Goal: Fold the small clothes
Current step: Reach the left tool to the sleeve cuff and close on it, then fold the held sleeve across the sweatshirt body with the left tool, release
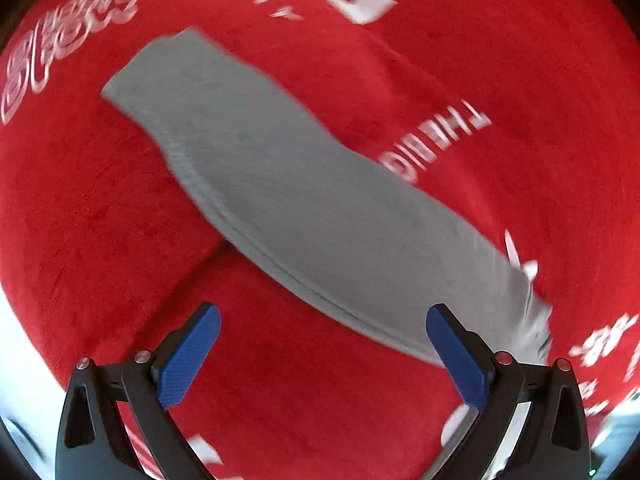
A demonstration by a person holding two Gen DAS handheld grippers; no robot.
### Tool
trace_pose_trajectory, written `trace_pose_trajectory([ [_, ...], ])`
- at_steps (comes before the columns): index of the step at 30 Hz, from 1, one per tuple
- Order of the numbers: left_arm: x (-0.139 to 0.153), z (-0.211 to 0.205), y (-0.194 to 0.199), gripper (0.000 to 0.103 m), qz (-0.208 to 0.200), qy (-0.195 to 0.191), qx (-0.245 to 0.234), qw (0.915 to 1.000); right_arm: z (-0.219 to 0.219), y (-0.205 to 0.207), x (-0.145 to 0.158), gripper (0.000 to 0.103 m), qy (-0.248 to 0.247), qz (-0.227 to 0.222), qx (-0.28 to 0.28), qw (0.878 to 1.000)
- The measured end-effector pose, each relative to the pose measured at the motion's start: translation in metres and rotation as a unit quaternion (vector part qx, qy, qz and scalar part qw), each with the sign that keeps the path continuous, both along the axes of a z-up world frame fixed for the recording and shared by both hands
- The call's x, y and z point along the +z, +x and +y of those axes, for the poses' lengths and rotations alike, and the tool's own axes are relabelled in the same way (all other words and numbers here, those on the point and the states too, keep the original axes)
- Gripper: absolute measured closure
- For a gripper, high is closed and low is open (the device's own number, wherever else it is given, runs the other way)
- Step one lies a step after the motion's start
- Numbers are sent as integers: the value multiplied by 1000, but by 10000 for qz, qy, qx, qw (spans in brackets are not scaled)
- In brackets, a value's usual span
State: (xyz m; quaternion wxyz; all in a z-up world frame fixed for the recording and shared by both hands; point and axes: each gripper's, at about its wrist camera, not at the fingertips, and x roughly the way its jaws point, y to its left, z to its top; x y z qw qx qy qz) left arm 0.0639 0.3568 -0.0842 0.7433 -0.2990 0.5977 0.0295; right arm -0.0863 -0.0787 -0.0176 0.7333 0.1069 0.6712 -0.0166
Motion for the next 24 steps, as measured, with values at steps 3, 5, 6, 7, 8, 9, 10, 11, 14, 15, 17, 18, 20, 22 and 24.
trace_pose_trajectory([
  [3,-22,12,4,0,47,-314,155,9994,22,6,-5,17,80,-14,181,9998],
  [5,-26,18,9,0,-42,-364,185,9992,34,7,-9,17,125,16,287,9995],
  [6,-27,23,12,0,-94,-439,191,9988,39,8,-11,17,138,30,320,9994],
  [7,-27,24,14,0,-135,-471,191,9986,43,8,-12,17,158,38,348,9993],
  [8,-27,24,16,0,-156,-483,181,9985,47,8,-13,17,191,46,378,9991],
  [9,-28,22,19,2,-168,-489,164,9985,51,7,-13,17,225,51,405,9989],
  [10,-28,19,23,10,-155,-449,148,9988,53,7,-13,17,244,55,419,9988],
  [11,-29,18,27,15,-136,-401,132,9990,57,8,-15,17,272,70,445,9986],
  [14,-28,21,33,63,-88,-217,127,9996,63,7,-15,17,365,67,492,9981],
  [15,-28,24,34,94,-124,-302,151,9994,64,6,-14,17,404,59,501,9979],
  [17,-27,33,31,97,-338,-719,290,9964,65,5,-11,18,514,18,524,9973],
  [18,-22,33,30,97,-441,-686,276,9963,66,5,-9,23,567,-8,532,9970],
  [20,-5,25,28,97,-679,-479,102,9965,67,5,-8,33,659,-60,547,9963],
  [22,16,9,28,97,-916,-352,-126,9951,65,4,-8,43,712,-57,529,9960],
  [24,42,-15,30,97,-1216,-261,-435,9913,61,3,-9,43,782,-50,468,9958],
])
